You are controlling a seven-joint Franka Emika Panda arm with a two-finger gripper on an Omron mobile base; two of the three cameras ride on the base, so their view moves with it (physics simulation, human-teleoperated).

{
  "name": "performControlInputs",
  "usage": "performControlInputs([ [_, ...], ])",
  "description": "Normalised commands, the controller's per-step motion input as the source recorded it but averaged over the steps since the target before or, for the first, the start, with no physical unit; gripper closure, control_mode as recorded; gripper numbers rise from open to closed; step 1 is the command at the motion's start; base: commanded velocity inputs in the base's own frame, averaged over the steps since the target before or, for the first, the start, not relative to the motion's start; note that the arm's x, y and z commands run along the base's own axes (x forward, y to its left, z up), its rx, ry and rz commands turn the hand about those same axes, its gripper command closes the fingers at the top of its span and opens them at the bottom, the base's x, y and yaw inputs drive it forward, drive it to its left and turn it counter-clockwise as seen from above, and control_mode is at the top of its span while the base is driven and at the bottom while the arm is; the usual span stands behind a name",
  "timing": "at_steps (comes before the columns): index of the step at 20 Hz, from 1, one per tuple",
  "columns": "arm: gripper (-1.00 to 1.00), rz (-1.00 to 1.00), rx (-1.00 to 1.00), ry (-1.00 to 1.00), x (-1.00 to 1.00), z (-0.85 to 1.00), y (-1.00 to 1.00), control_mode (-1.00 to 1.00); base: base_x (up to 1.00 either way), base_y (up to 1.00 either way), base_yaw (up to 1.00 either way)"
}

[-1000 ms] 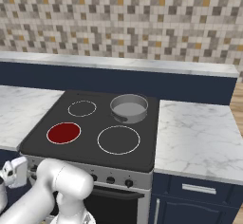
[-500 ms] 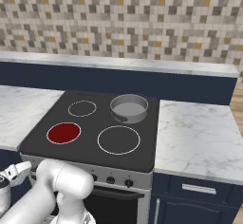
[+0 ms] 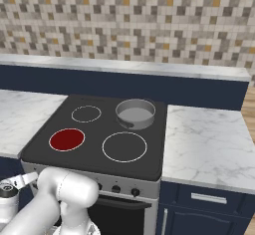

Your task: Turn off the front left burner of the stove.

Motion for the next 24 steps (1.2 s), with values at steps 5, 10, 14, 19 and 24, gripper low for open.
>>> performControlInputs([
  [5,1.0,-0.03,0.39,-0.09,0.1,0.04,0.0,-1.0,0.0,0.0,0.0],
  [10,1.0,-0.08,0.37,-0.1,0.22,0.16,0.0,-1.0,0.0,0.0,0.0],
  [14,1.0,-0.1,0.35,-0.11,0.21,0.25,0.0,-1.0,0.0,0.0,0.0],
  [19,1.0,-0.13,0.38,-0.07,0.06,0.22,0.0,-1.0,0.0,0.0,0.0],
  [24,1.0,-0.14,0.4,-0.05,0.0,0.22,0.0,-1.0,0.0,0.0,0.0],
])
